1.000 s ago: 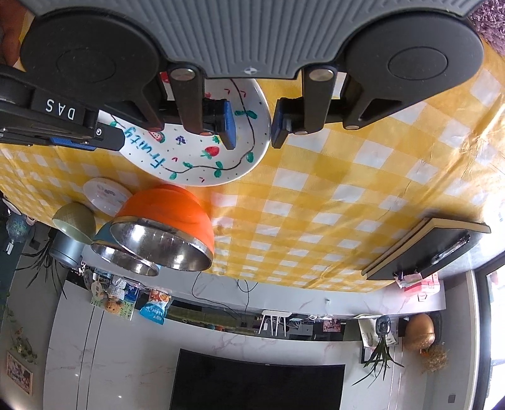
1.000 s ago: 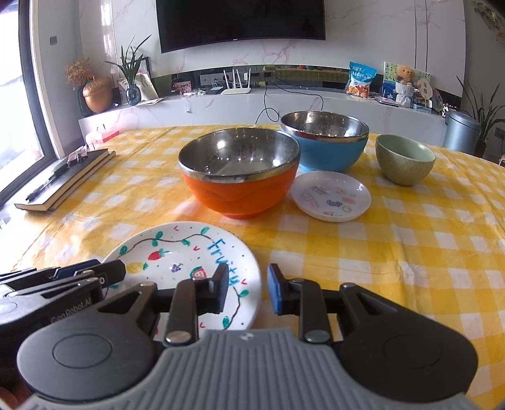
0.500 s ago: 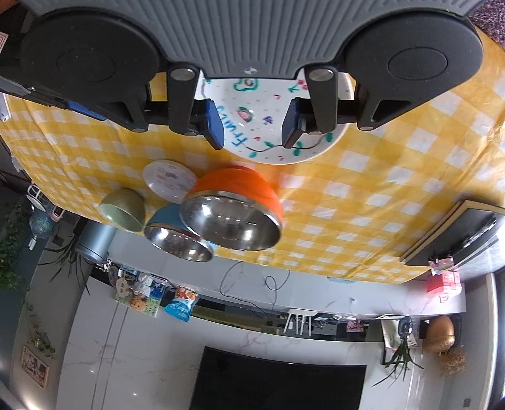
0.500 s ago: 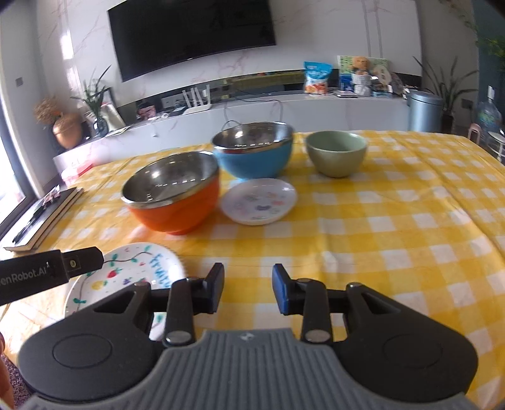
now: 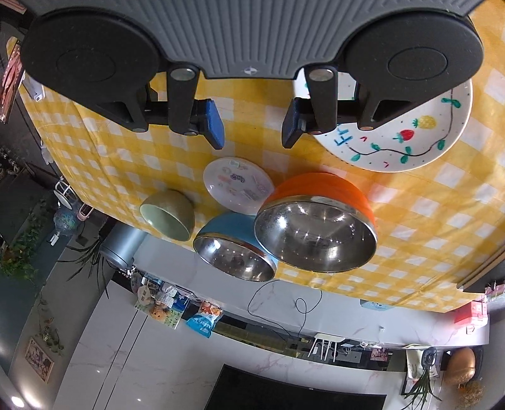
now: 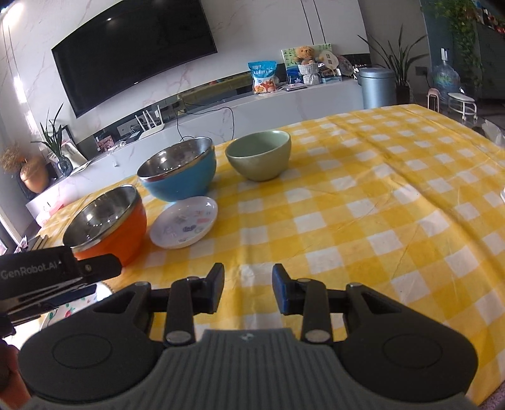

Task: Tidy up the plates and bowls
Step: 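Move both tools toward the small clear sticker plate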

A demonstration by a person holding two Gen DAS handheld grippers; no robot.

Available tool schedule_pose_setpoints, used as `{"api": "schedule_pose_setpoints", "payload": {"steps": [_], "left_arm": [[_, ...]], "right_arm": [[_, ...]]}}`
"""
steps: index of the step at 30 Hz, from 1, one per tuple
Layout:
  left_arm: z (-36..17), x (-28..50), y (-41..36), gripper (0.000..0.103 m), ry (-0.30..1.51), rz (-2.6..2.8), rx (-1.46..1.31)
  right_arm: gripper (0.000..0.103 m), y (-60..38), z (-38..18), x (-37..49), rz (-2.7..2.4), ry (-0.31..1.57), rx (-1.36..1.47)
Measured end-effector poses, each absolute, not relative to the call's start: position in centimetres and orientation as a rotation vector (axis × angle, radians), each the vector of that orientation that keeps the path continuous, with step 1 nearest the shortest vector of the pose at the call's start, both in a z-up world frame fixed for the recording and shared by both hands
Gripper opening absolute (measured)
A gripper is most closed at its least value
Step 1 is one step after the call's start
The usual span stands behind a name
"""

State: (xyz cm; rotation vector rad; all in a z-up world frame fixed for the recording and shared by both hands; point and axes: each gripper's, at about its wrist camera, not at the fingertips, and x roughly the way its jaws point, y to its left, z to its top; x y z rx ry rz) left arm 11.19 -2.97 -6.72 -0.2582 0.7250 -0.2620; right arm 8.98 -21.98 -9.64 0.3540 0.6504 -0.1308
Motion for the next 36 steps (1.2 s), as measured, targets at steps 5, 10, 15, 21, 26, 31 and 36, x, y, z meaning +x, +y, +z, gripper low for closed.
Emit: {"api": "schedule_pose_setpoints", "payload": {"steps": [5,10,15,21,26,31,36], "left_arm": [[-7.6,13.4,-3.7,0.039,0.743,-0.260,-0.317],[-8.7,15.9,-4.1,0.031,0.769,-0.201,-0.358],[-9.7,17.2,-4.5,0.027,0.789,-0.169,-0.386],[-10.6,18.1,-4.6,0.027,0.791,-0.131,-0.423],[-11.1,18.9,-4.3,0.021,0.801,-0.118,-0.440],[-11.1,19.1,-4.4,0.014,0.801,-0.134,-0.436],[-10.8,18.7,-4.4,0.012,0.817,-0.154,-0.426]], "right_arm": [[0.026,-22.7,-9.8,10.9,-0.122,0.635,0.375],[0.019,-23.2,-10.1,13.6,-0.080,0.620,0.407],[0.017,-23.5,-10.6,16.8,-0.039,0.631,0.450],[0.016,-22.8,-11.5,19.7,0.012,0.652,0.446],[0.013,-22.6,-12.4,21.1,0.026,0.682,0.477],[0.006,-22.9,-13.2,21.4,0.024,0.710,0.514],[0.003,-23.1,-12.9,20.8,0.010,0.722,0.527]]}}
